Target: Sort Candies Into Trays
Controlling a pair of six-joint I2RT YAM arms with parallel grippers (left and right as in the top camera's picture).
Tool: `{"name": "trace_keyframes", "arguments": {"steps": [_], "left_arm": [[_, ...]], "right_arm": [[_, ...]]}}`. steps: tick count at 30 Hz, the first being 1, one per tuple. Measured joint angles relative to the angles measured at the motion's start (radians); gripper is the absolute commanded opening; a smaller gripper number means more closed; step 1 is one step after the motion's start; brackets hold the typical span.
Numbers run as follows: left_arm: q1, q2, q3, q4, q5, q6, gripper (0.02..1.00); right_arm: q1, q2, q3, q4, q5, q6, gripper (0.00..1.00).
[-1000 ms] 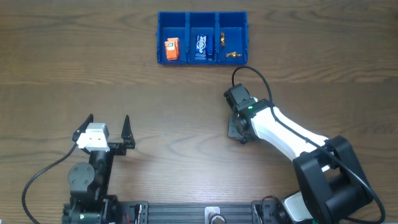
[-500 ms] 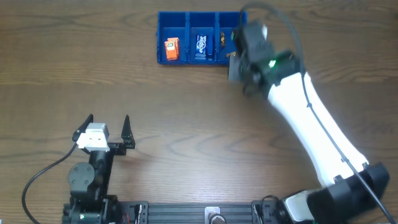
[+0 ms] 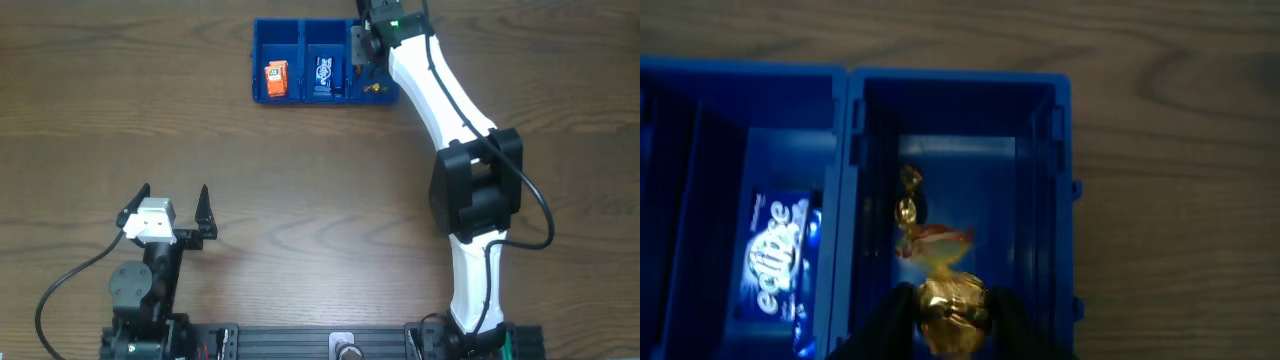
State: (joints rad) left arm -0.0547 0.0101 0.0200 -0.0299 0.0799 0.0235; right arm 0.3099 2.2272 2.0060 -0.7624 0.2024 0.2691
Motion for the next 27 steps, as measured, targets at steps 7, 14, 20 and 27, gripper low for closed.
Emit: {"name": "trace_keyframes", "arguments": {"steps": [7,14,20,27], "left_arm": [[0.000,0.000,0.000,0.000,0.000,0.000,0.998],[0.000,0.000,0.000,0.000,0.000,0.000,0.998],[0.000,0.000,0.000,0.000,0.000,0.000,0.998],[0.000,0.000,0.000,0.000,0.000,0.000,0.998]], "right_arm": [[-0.026,-0.002,0.013,0.009,-0.005,-0.012,0.785],[-0.040,-0.349,-0.120,0.012,0.032,-0.054,1.000],[-0.093,-0.907,-0.624,0.224,0.072,-0.078,1.000],[-0.184,-1.459,-1.233,0.385,0.084,-0.105,0.998]]}}
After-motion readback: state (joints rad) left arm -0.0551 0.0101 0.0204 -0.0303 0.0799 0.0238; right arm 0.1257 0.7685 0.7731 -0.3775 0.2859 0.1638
